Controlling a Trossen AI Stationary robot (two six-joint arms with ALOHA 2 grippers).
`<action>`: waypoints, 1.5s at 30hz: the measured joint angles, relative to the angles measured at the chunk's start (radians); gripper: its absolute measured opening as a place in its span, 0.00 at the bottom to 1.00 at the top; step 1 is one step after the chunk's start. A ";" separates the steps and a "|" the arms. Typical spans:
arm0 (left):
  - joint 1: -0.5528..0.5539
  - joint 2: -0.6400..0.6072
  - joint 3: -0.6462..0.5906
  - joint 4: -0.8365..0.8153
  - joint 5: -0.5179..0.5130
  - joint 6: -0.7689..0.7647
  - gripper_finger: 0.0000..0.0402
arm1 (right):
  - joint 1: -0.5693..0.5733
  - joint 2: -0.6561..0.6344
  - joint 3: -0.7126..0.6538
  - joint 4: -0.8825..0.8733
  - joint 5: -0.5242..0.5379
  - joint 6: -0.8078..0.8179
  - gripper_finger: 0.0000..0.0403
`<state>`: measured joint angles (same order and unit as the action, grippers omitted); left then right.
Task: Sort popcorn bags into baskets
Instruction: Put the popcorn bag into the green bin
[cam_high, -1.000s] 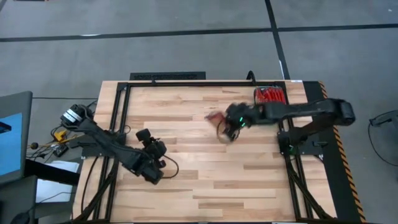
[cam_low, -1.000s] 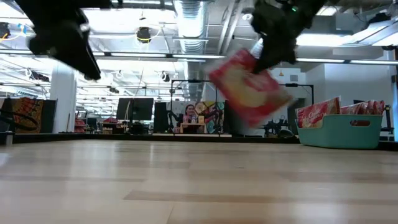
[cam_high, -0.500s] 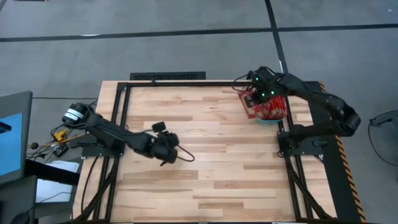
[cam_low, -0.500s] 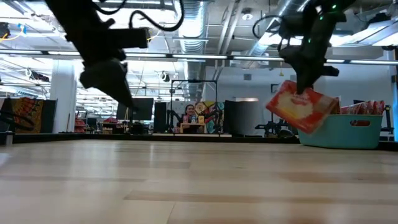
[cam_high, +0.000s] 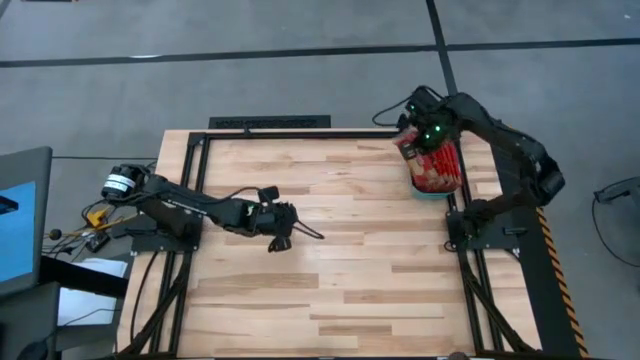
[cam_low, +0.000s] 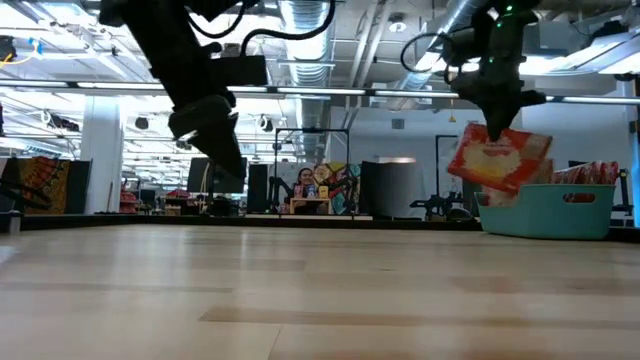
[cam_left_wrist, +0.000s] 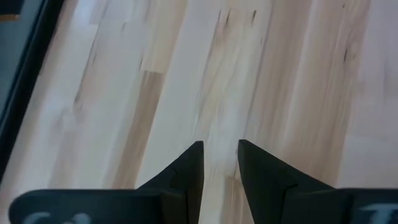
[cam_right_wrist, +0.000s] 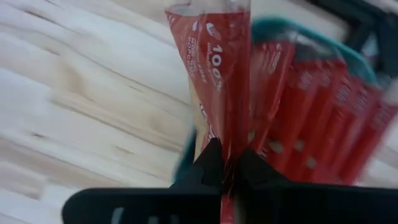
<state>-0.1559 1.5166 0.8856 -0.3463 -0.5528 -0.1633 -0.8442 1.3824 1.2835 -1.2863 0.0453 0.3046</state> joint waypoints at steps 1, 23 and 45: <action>0.007 0.000 0.000 0.009 0.012 0.003 0.23 | -0.008 0.015 0.009 -0.028 0.015 -0.001 0.05; 0.029 0.000 0.000 0.023 0.051 0.078 0.23 | -0.062 0.229 0.019 -0.199 0.125 0.051 0.07; 0.029 0.000 0.000 0.023 0.069 0.091 0.23 | -0.053 0.260 0.019 -0.178 0.172 0.124 0.09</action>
<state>-0.1272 1.5166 0.8856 -0.3237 -0.4838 -0.0723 -0.8974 1.6428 1.3022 -1.4641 0.2170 0.4291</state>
